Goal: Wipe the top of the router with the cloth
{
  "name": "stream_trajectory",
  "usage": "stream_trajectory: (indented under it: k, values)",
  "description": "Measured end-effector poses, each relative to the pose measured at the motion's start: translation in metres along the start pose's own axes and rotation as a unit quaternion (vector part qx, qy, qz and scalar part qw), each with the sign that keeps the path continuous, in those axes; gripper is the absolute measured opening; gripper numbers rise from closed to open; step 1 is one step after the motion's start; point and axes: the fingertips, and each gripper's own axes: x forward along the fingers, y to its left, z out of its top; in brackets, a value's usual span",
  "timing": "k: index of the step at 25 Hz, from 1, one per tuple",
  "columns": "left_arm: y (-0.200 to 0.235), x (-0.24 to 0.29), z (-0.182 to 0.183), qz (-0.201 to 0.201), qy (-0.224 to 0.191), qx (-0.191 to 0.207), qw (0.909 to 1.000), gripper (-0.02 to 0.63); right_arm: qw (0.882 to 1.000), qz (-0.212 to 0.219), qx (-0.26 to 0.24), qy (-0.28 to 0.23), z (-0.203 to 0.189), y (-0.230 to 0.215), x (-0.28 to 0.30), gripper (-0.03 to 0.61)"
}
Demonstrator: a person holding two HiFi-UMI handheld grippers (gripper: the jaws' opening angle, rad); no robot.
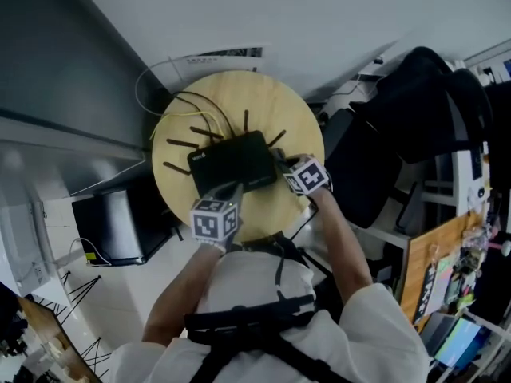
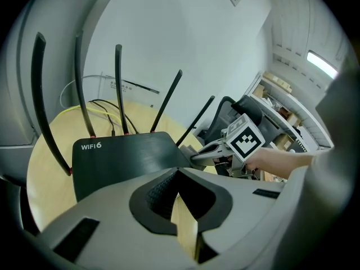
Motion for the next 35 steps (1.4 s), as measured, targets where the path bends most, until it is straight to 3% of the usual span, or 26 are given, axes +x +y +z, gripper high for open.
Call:
stream_trajectory:
  k: [11, 14, 18, 35]
  values:
    - [0.002, 0.017, 0.009, 0.021, 0.003, -0.011, 0.9997, -0.003, 0.994, 0.072, -0.084, 0.017, 0.006, 0.004, 0.023, 0.038]
    - [0.0, 0.018, 0.009, 0.018, 0.006, -0.009, 0.9998, -0.003, 0.989, 0.104, -0.101, 0.021, -0.007, 0.013, 0.018, 0.038]
    - [-0.001, 0.02, 0.008, 0.008, 0.011, -0.004, 0.9999, -0.003, 0.985, 0.115, -0.127, 0.021, -0.021, 0.018, 0.009, 0.04]
    - [0.014, -0.023, -0.018, -0.034, 0.038, 0.036, 0.998, -0.003, 0.998, 0.054, 0.003, -0.015, -0.055, 0.077, -0.005, 0.04]
